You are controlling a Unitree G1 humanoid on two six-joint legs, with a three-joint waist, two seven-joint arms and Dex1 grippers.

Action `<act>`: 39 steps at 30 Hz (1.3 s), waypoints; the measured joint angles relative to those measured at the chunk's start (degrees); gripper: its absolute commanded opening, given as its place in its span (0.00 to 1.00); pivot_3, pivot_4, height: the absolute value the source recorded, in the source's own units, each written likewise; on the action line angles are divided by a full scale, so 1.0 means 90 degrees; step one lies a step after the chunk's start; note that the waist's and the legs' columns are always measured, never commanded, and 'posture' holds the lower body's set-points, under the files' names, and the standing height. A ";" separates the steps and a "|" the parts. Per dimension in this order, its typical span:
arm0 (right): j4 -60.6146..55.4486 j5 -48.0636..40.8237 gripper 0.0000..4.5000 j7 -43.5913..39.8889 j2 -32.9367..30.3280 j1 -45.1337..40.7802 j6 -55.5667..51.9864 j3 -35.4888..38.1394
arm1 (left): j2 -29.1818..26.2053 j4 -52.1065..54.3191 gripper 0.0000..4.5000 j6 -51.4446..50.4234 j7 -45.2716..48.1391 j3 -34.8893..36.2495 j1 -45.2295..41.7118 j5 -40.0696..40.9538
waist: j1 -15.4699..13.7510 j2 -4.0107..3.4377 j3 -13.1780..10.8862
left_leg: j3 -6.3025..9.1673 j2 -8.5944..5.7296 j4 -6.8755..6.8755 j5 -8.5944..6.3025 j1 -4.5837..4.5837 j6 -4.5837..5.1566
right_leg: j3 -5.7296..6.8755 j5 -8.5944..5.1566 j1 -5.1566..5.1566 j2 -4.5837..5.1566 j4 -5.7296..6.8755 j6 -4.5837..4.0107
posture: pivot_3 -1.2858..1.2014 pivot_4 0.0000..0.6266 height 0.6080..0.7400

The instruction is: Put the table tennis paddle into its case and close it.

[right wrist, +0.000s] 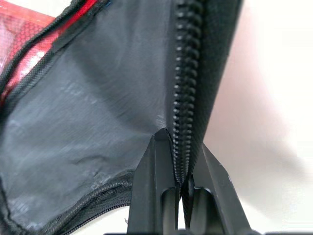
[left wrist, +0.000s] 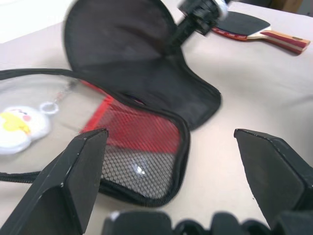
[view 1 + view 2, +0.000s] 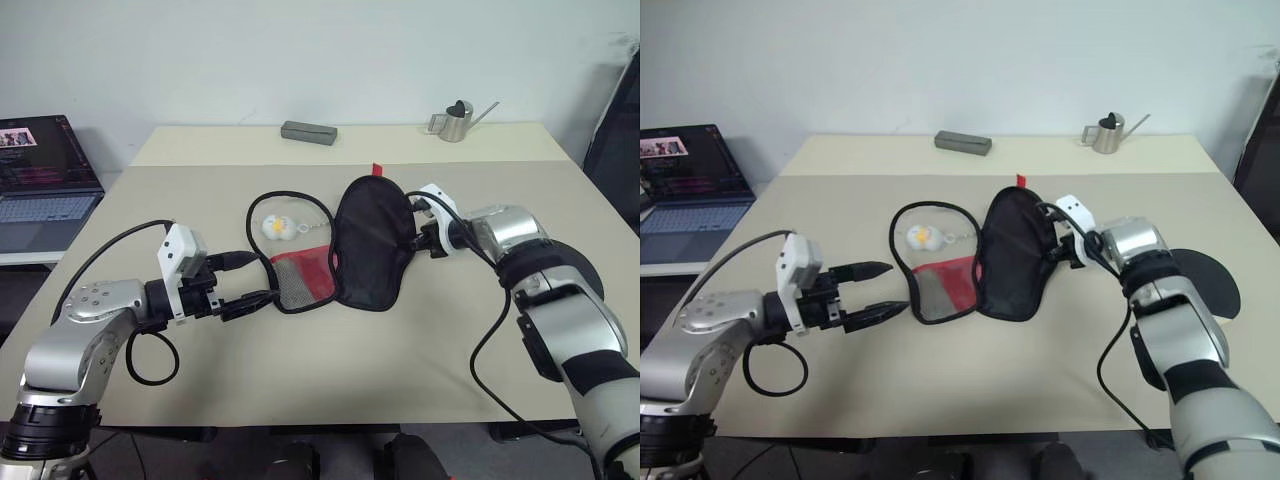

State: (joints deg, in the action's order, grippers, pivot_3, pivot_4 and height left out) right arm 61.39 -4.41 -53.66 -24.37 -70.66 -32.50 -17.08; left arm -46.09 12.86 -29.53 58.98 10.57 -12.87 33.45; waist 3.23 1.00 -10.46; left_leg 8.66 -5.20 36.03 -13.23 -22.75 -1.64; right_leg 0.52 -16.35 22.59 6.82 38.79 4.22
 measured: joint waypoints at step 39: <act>0.1480 0.1258 0.34 0.1369 -0.0031 -0.0724 0.1998 0.1290 | 0.0162 -0.0070 1.00 0.0009 -0.0060 -0.0270 -0.0233 -0.0093 | 0.0042 -0.0001 0.0000 | -0.0018 0.0002 0.0000 0.0005 -0.0014 -0.0012 | -0.0019 0.0000 0.0028 -0.0002 0.0014 -0.0001 | 0.52 0.24 1.00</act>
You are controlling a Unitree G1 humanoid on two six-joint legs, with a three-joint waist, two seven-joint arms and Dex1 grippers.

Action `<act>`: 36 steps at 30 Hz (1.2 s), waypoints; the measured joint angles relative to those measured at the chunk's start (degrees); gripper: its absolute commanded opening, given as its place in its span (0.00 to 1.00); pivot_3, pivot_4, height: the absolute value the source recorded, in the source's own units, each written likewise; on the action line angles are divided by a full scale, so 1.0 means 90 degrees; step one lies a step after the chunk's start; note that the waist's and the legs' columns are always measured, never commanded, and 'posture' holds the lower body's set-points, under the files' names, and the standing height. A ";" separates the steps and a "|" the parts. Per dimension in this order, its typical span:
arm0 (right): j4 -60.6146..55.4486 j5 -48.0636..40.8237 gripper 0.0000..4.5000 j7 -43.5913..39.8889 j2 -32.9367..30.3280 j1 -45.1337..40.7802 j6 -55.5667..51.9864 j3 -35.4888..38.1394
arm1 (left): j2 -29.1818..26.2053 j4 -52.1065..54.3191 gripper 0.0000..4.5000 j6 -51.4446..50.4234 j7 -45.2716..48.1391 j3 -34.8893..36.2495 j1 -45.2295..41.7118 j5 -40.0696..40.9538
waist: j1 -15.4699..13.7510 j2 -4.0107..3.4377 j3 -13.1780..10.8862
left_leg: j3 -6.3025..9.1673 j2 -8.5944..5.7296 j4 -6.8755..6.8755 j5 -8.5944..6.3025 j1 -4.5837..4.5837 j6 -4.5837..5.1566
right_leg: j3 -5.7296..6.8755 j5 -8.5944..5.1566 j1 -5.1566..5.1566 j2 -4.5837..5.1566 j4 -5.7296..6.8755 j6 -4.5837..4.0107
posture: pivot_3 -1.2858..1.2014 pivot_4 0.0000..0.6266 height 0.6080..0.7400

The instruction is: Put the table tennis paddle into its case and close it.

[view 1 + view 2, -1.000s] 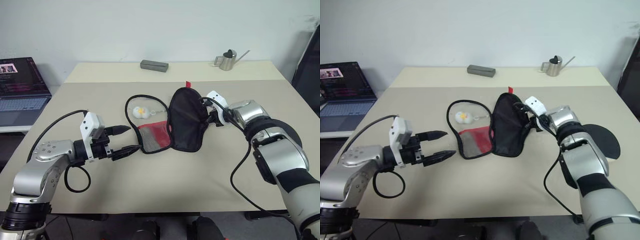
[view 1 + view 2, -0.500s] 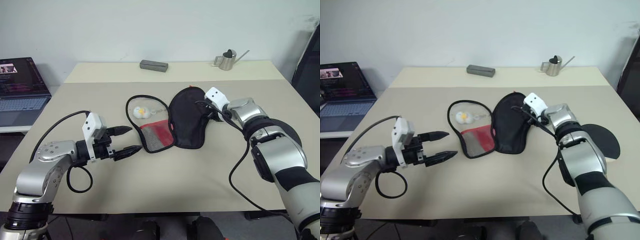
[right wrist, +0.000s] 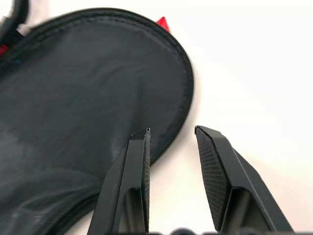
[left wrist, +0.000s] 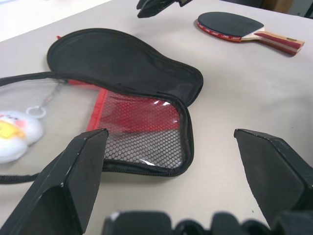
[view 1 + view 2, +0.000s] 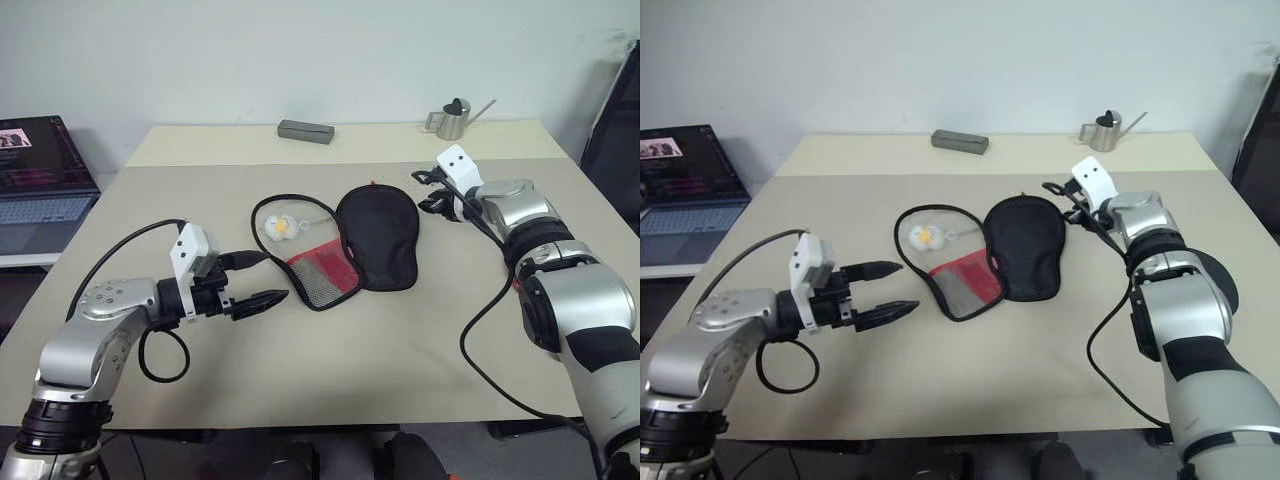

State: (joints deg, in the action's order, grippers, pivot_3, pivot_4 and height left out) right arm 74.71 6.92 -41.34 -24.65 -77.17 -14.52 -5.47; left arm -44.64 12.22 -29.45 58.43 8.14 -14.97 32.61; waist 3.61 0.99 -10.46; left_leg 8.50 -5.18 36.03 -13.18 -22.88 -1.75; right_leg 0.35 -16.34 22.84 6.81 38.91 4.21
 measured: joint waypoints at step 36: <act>-1.1549 -0.2139 0.99 0.1542 -0.0975 0.7244 -0.6523 0.3578 | 0.0533 -0.0948 1.00 0.0463 0.0667 -0.0858 -0.1657 -0.0256 | -0.0196 0.0002 0.0001 | -0.0009 -0.0002 0.0009 -0.0013 -0.0002 0.0025 | 0.0007 0.0000 -0.0012 0.0005 0.0005 0.0003 | 0.52 0.24 1.00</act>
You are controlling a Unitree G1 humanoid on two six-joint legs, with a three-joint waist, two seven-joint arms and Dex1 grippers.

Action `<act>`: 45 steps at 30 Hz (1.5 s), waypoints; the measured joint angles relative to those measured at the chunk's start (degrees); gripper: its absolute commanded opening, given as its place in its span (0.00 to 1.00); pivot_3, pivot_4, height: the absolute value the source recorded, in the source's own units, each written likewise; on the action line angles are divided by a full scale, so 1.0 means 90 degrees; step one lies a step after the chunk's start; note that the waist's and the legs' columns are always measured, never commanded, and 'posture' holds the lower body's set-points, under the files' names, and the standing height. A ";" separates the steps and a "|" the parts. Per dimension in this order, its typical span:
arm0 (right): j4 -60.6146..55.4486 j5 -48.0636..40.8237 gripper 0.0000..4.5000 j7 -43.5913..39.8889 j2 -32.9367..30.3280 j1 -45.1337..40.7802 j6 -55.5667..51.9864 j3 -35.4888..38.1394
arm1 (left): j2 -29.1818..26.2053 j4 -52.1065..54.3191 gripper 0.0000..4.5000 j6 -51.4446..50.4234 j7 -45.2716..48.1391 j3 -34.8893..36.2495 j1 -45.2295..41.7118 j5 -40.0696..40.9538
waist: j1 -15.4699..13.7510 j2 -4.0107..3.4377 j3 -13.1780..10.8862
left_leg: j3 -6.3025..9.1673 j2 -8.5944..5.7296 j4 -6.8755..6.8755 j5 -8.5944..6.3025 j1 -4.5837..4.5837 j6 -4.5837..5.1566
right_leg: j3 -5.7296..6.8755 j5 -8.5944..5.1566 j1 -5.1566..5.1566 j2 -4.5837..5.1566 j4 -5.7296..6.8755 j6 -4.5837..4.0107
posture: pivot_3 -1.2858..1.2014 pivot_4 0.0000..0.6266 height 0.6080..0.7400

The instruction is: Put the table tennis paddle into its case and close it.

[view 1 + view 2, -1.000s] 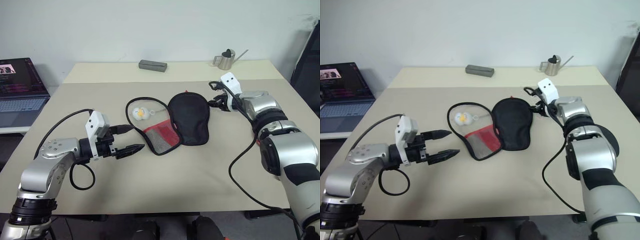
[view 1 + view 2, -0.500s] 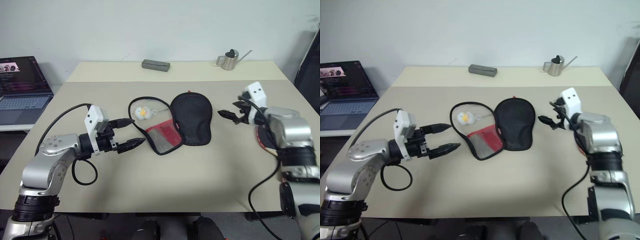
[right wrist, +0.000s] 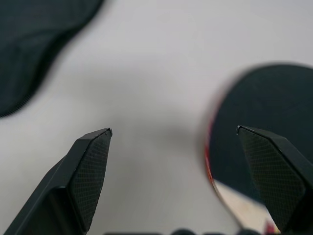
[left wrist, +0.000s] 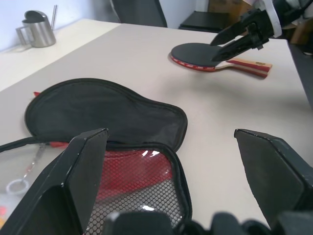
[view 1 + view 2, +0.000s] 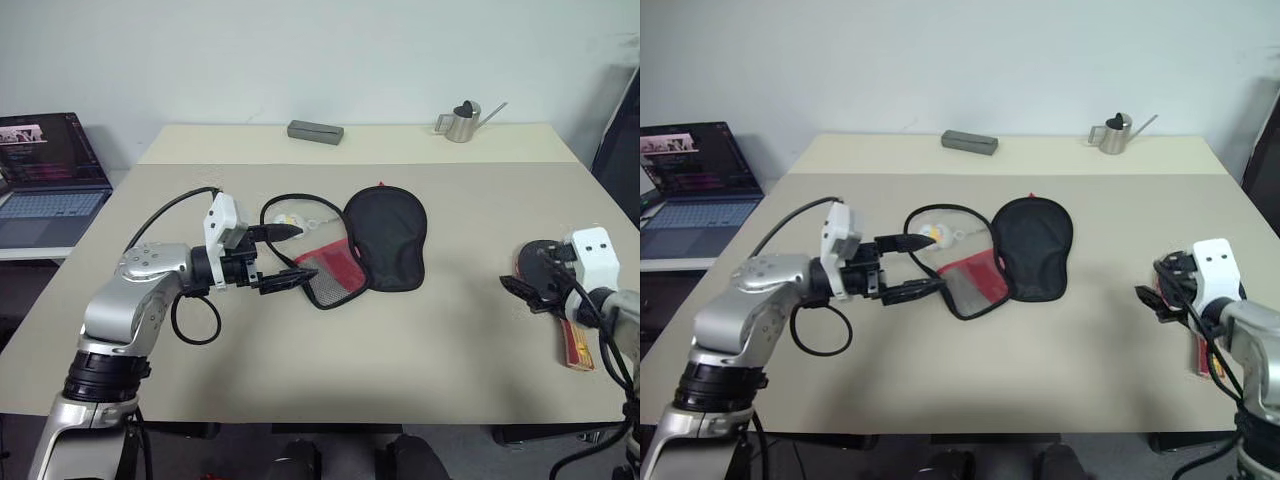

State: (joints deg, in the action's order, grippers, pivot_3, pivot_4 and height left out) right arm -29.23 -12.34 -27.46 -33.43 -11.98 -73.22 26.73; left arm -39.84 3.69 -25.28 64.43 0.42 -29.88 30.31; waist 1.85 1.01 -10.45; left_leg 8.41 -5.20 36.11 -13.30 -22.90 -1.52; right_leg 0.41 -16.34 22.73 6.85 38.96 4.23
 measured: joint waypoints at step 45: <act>0.0834 0.0360 0.99 0.1727 0.0766 0.0397 -0.0158 0.0320 | 0.0134 -0.0185 1.00 0.0125 0.0136 -0.0013 0.0091 -0.0240 | 0.0001 0.0080 0.0051 | 0.0020 0.0013 -0.0003 -0.0002 0.0056 0.0003 | 0.0009 -0.0001 -0.0059 -0.0015 -0.0006 -0.0001 | 0.52 0.24 1.00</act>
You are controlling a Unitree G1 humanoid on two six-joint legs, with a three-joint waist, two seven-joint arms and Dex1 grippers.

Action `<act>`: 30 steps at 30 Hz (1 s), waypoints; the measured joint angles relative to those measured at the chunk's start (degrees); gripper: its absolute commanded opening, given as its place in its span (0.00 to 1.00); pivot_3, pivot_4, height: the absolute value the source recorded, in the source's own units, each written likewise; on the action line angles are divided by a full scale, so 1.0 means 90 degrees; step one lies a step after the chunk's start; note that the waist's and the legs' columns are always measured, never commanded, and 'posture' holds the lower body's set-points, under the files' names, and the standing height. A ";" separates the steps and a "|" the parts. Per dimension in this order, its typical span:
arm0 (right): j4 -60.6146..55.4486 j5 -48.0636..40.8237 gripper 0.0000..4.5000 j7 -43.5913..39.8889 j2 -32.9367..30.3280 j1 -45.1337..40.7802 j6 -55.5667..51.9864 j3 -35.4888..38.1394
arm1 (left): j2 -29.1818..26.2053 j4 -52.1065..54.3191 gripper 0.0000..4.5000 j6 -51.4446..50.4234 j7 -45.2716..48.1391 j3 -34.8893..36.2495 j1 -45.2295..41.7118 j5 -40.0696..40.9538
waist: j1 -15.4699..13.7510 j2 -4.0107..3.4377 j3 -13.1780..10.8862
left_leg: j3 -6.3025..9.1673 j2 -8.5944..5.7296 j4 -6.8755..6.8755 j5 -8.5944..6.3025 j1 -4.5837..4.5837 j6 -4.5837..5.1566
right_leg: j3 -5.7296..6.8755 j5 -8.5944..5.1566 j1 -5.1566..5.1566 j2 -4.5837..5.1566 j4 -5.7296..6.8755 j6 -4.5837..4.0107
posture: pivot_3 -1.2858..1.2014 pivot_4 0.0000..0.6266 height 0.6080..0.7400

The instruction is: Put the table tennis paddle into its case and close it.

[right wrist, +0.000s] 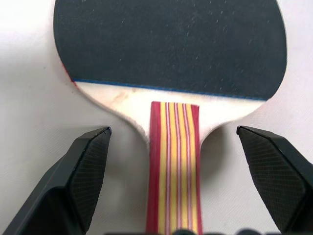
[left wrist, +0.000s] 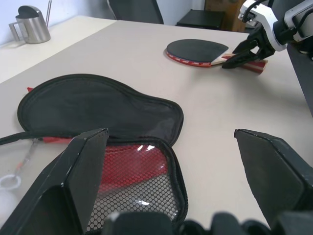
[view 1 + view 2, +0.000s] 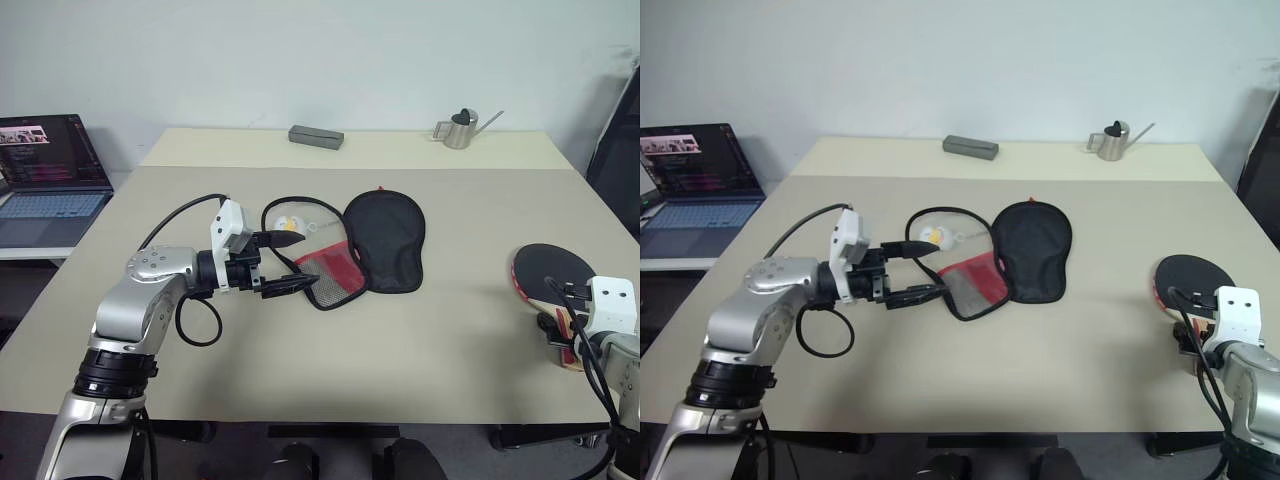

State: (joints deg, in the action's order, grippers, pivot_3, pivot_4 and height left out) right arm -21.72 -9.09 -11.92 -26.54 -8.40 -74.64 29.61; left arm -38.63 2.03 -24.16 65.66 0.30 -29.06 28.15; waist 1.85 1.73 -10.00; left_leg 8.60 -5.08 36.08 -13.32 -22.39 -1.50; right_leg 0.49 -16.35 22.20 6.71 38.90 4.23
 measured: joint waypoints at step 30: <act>0.0702 -0.0184 0.24 0.0078 0.0324 -0.0381 0.0209 -0.0157 | -0.0147 0.0051 1.00 -0.0004 -0.0138 0.0143 0.0216 -0.0024 | -0.0012 0.0092 0.0058 | 0.0003 0.0093 -0.0009 -0.0005 0.0064 -0.0005 | 0.0007 0.0037 -0.0094 -0.0086 -0.0124 0.0000 | 0.52 0.24 1.00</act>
State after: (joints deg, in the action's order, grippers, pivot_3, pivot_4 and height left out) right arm -15.41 -10.75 -11.22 -23.62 -11.83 -72.76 28.20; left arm -39.95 2.49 -24.20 64.42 1.59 -27.12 27.94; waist 1.74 2.55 -9.47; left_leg 8.62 -4.24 36.00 -13.36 -21.81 -1.55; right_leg 0.55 -16.02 21.35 5.94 37.79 4.22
